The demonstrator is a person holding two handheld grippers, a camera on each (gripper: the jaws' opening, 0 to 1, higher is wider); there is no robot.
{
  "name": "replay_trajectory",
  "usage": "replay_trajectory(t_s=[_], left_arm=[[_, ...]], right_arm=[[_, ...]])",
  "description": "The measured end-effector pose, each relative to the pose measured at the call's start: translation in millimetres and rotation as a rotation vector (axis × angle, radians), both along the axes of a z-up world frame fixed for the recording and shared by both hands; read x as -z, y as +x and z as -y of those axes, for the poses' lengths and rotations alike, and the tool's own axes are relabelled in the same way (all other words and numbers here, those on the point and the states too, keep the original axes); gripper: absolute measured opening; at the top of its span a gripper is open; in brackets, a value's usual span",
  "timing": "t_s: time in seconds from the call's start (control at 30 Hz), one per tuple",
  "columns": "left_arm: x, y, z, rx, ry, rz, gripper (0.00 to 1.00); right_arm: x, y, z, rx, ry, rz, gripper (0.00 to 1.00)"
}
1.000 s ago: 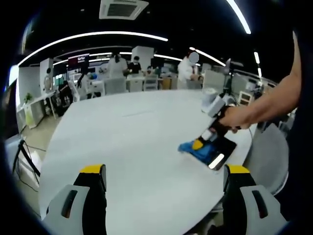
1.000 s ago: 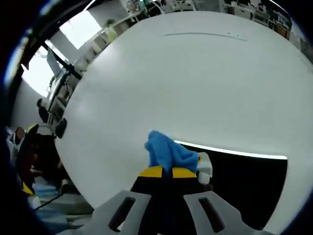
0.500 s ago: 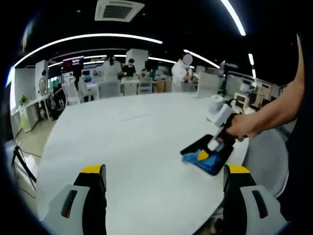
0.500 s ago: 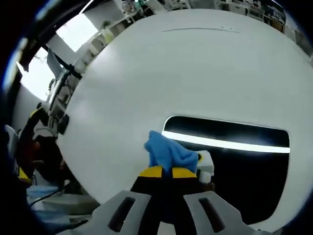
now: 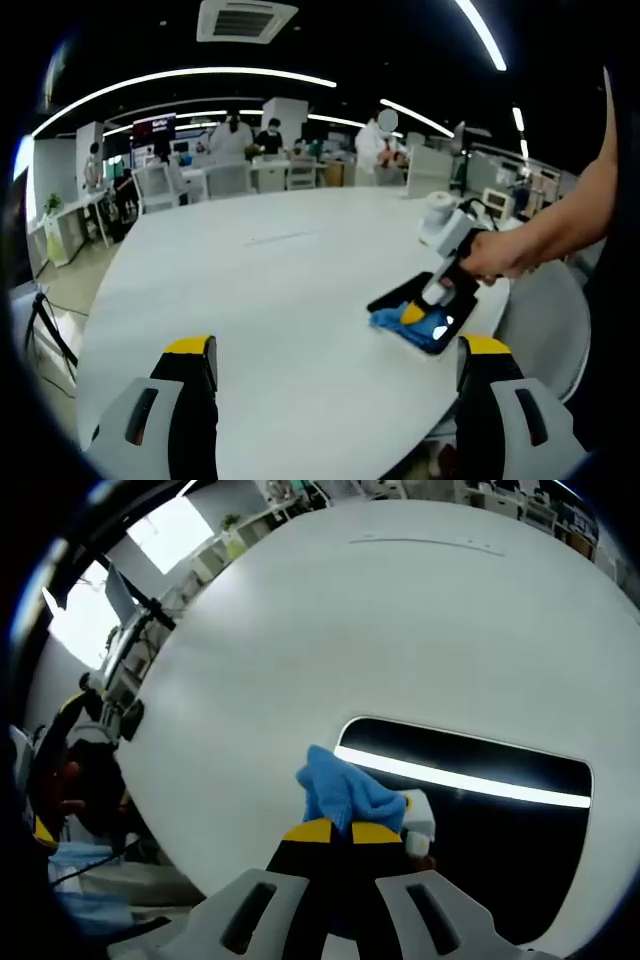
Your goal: Wipe the mirror surface with the cleaning cloth until all visible marks leave the cleaned area.
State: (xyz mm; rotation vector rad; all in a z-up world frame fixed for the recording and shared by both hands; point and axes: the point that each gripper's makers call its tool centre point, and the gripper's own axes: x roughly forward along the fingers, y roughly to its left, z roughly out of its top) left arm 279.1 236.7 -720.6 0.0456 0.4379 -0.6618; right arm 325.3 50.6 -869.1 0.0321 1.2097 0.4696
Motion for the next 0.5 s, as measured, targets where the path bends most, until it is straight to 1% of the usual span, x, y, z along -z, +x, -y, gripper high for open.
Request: replay_trajectory(t_s=[0.17, 0.5], left_arm=[[-1.4, -0.3, -2, -0.004, 0.005, 0.003, 1.00], [-3.1, -1.2, -2, -0.015, 0.005, 0.007, 1.00]], right_arm=[[-1.2, 0, 2, -0.011, -0.004, 0.014, 0.00], [-1.4, 1, 23, -0.010, -0.008, 0.016, 0.00]])
